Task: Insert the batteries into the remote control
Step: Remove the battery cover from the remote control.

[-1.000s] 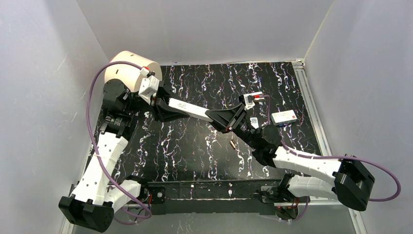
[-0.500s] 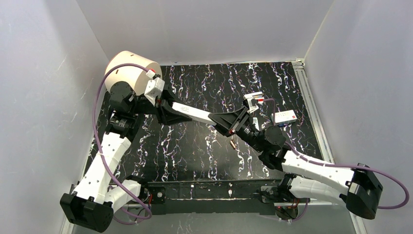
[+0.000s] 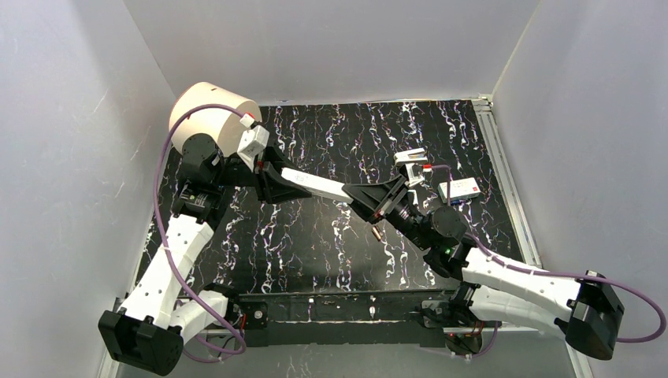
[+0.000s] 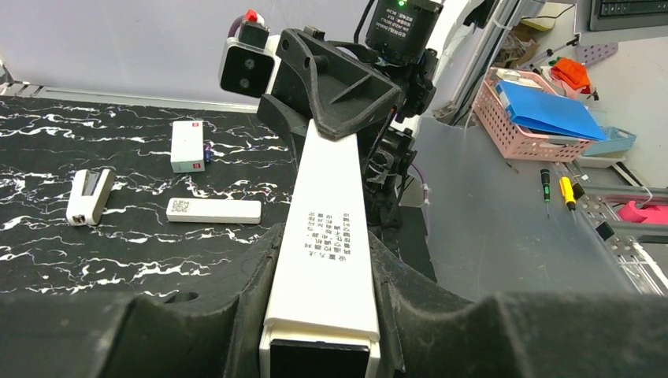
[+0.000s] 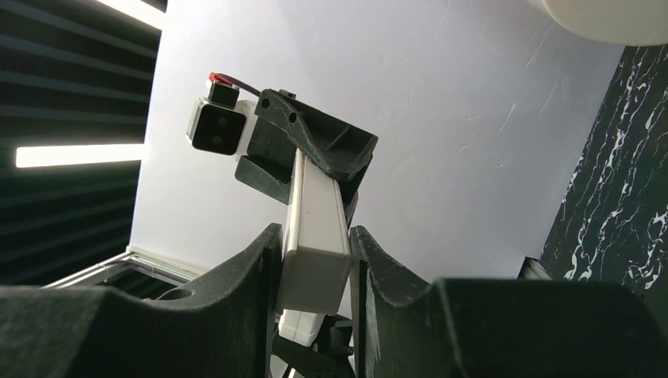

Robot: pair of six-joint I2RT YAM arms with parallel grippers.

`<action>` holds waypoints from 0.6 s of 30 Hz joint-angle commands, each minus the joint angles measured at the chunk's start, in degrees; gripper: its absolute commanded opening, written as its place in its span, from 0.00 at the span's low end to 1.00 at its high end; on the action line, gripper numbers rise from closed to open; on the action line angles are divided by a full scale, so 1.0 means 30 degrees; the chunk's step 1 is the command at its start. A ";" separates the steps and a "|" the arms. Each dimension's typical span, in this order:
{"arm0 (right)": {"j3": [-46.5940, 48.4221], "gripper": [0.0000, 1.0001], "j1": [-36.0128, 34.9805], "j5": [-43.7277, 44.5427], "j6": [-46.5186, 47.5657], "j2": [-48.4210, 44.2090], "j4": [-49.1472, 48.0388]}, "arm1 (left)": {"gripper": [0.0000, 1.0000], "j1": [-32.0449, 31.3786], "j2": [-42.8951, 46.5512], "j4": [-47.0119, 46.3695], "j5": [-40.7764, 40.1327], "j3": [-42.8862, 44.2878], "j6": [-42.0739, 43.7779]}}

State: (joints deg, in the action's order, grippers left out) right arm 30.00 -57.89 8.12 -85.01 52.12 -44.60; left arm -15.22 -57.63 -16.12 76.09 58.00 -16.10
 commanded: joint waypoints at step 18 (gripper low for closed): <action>0.1234 0.72 0.0830 0.2355 0.3544 -0.2061 0.3031 | 0.00 0.2467 0.0729 -0.2272 -0.1176 -0.0146 -0.1254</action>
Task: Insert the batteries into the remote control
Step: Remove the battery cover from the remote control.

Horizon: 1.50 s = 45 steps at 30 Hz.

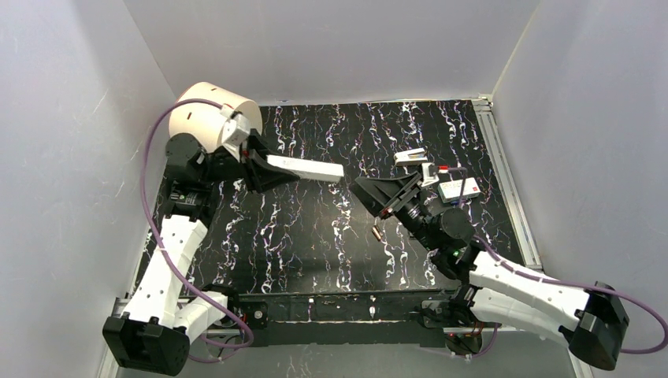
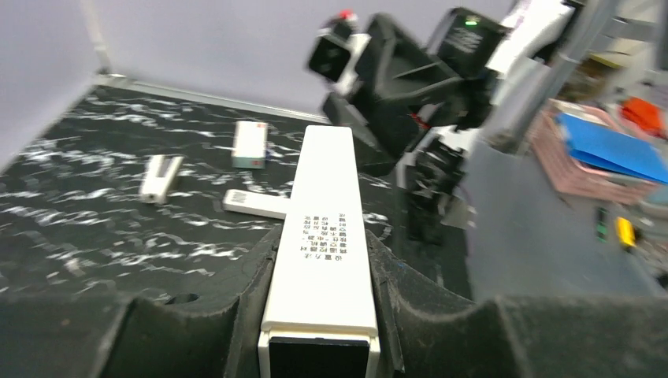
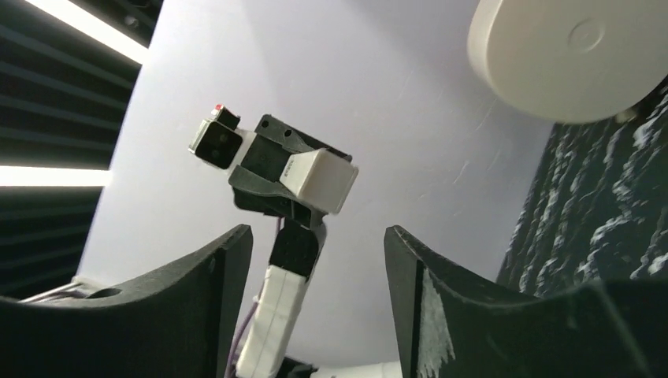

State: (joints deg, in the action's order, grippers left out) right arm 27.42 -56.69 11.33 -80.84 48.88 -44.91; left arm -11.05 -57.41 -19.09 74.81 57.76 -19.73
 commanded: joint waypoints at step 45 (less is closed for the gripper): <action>0.8556 0.01 0.0448 -0.0879 0.5864 0.1158 1.2132 | 0.00 0.1075 0.2035 0.9228 -0.2785 -0.1166 1.0763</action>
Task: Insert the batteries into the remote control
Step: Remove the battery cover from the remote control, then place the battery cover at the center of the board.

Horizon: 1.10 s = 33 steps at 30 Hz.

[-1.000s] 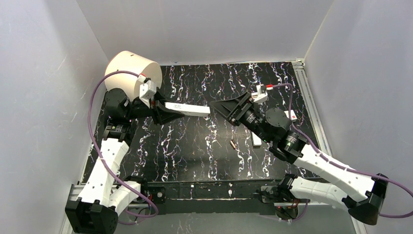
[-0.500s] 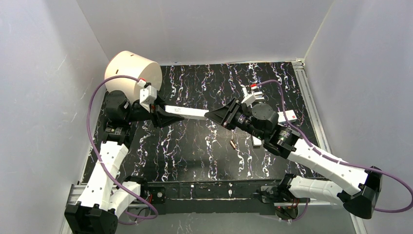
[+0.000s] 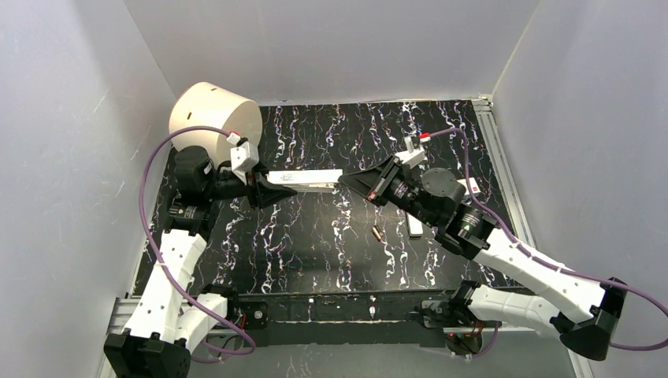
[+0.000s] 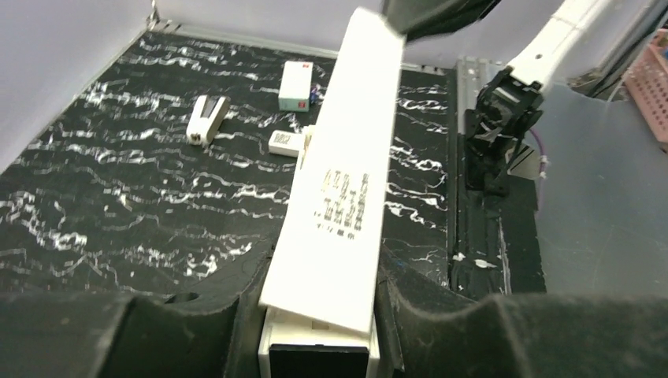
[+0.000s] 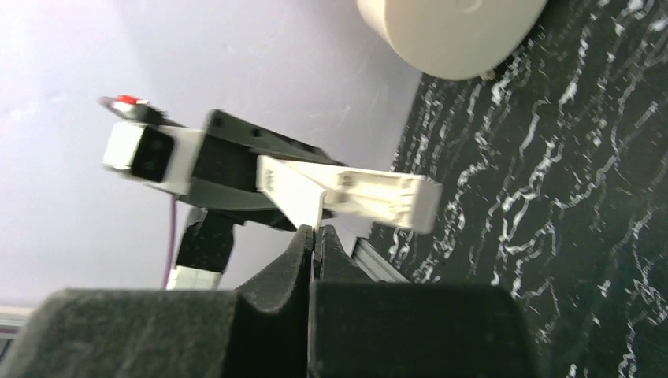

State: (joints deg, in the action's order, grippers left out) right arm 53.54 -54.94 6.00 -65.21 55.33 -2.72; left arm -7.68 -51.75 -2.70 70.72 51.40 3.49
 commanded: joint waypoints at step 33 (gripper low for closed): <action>-0.3710 0.01 -0.0127 0.6137 0.1569 0.8286 -0.2542 | 0.00 -0.0047 0.7742 0.6695 -0.9292 -0.2018 -0.2778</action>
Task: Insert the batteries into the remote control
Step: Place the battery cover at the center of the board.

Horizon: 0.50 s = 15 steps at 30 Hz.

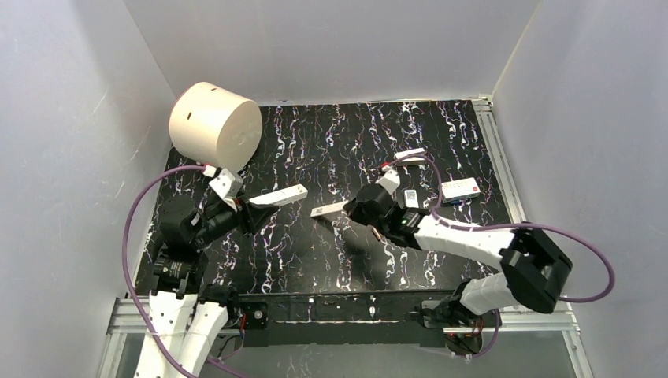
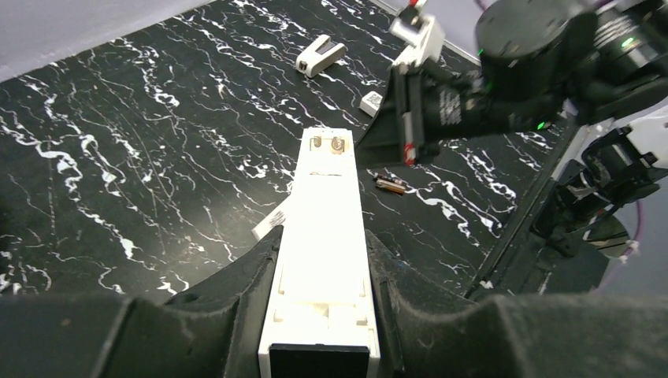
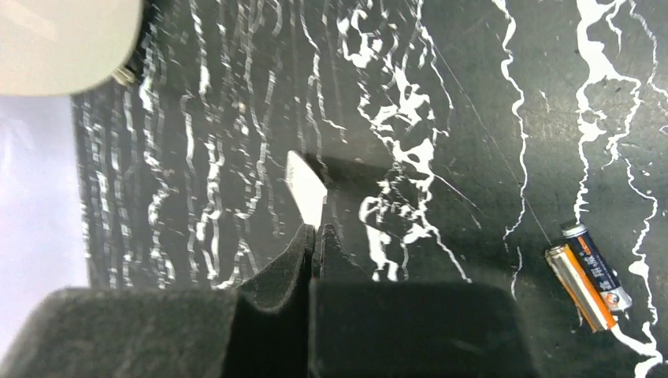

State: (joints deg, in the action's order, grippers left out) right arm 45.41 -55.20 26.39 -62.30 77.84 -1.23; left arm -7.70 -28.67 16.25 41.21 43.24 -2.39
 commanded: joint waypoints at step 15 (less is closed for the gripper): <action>-0.1603 0.78 0.0014 -0.1804 0.3362 -0.0275 -0.1220 | 0.00 -0.0039 -0.0604 -0.0320 0.2458 0.0292 -0.0546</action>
State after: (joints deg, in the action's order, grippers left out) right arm 39.40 -55.18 21.71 -56.07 82.98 -8.56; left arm -7.70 -29.56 16.71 45.41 43.38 -4.99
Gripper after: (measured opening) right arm 0.731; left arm 0.326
